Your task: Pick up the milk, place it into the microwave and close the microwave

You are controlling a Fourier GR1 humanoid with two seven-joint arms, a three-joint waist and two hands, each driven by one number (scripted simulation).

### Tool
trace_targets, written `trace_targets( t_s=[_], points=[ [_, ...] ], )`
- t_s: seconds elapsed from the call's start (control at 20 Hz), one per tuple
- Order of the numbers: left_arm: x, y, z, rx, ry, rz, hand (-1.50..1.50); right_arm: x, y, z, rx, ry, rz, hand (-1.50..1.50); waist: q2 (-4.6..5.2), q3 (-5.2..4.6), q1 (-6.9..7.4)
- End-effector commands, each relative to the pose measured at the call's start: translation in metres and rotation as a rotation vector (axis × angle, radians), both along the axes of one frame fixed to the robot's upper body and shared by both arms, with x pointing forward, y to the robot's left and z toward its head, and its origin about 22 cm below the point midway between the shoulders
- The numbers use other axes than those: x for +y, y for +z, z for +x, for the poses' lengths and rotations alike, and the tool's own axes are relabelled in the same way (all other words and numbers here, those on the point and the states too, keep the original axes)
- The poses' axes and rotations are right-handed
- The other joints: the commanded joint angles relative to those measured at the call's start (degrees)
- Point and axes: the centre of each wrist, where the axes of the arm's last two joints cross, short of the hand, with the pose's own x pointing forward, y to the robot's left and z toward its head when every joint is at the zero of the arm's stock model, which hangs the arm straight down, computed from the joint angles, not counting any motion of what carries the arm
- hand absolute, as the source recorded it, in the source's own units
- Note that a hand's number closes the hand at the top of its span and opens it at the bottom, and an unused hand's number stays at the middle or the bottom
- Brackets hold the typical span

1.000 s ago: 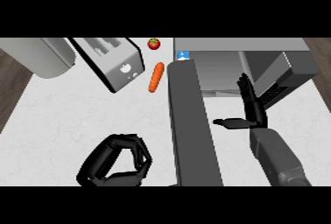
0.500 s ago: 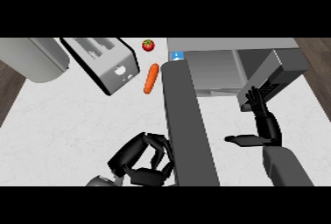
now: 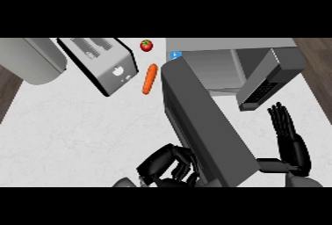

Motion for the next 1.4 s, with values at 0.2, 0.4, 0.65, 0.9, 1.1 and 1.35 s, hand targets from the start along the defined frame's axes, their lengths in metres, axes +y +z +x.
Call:
trace_targets(
  t_s=[0.2,0.4,0.65,0.9,1.1,1.35],
  points=[
    [-0.041,-0.017,-0.007,-0.01,0.021,0.061,1.5,-0.012,0.056,-0.014,-0.042,0.081,0.04,-1.5,0.73,-0.07,-1.68],
    [-0.054,0.002,0.003,-0.028,0.145,0.001,1.5,-0.022,0.066,-0.018,-0.075,0.13,0.071,-1.5,1.04,-0.06,-3.13],
    [-0.062,0.011,0.006,-0.05,0.22,-0.067,1.5,-0.023,0.092,-0.005,-0.089,0.192,0.078,-1.5,1.49,-0.14,-4.61],
    [-0.066,0.023,0.02,-0.118,0.293,-0.13,1.5,-0.021,0.108,-0.006,-0.092,0.329,0.064,-1.5,1.75,-0.23,-6.93],
    [-0.075,0.051,0.045,-0.128,0.315,-0.16,1.5,-0.02,0.129,0.002,-0.116,0.417,0.053,-1.5,2.11,-0.23,-9.03],
    [-0.073,0.06,0.067,-0.109,0.416,-0.165,1.5,-0.015,0.143,0.007,-0.145,0.456,0.064,-1.5,2.76,-0.18,-10.42]
  ],
)
